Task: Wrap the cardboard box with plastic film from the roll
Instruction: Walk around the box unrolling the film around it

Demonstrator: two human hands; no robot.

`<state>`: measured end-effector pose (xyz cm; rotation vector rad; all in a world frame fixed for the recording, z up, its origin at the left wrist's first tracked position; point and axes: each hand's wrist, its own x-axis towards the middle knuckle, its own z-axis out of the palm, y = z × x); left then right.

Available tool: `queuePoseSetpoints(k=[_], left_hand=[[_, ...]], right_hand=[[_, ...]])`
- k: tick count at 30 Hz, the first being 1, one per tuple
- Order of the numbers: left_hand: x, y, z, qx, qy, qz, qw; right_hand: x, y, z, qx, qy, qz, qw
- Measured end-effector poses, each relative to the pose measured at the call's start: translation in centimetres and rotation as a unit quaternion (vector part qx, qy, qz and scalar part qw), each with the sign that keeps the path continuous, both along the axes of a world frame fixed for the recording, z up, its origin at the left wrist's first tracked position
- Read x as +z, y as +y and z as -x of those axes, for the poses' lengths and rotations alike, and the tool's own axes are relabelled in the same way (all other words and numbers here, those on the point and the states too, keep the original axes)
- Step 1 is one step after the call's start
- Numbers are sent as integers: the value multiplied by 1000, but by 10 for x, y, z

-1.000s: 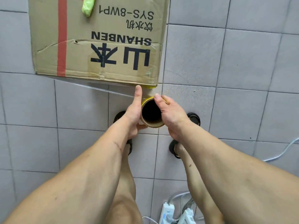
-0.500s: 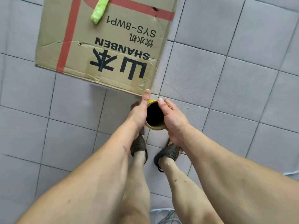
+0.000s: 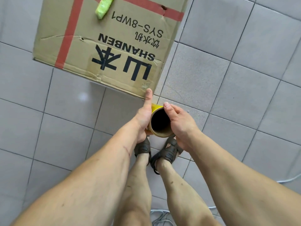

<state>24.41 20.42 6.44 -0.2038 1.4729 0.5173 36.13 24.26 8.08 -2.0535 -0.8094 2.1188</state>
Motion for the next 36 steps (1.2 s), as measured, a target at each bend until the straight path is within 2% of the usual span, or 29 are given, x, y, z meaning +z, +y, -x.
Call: queuePoseSetpoints(k=[6,11,15,18,20,23,24,31,36], left_hand=[[11,6,-10,40,-37,5,998],[-34,-2,-21,51,88,19,995],[-20,9,-34,126,9,1,992],[-21,13,-43,168,-18,1,986],[-17,21,-46,199,5,16,980],[-27,31,-54,260,108,35,959],[-29,33,-55,279,113,29,953],[-57,37,-67,411,2,40,911],[-71,45,-81,462,-14,12,887]], right_hand=[[8,11,-5,60,-11,-7,998],[11,19,-9,63,-15,10,998],[12,37,-15,75,-17,29,997],[9,53,-24,123,-10,24,992],[6,60,-26,143,-17,20,989],[8,69,-26,161,-17,32,986],[8,72,-27,165,-16,37,985],[18,94,-25,271,-34,-12,962],[17,111,-23,361,-62,-54,929]])
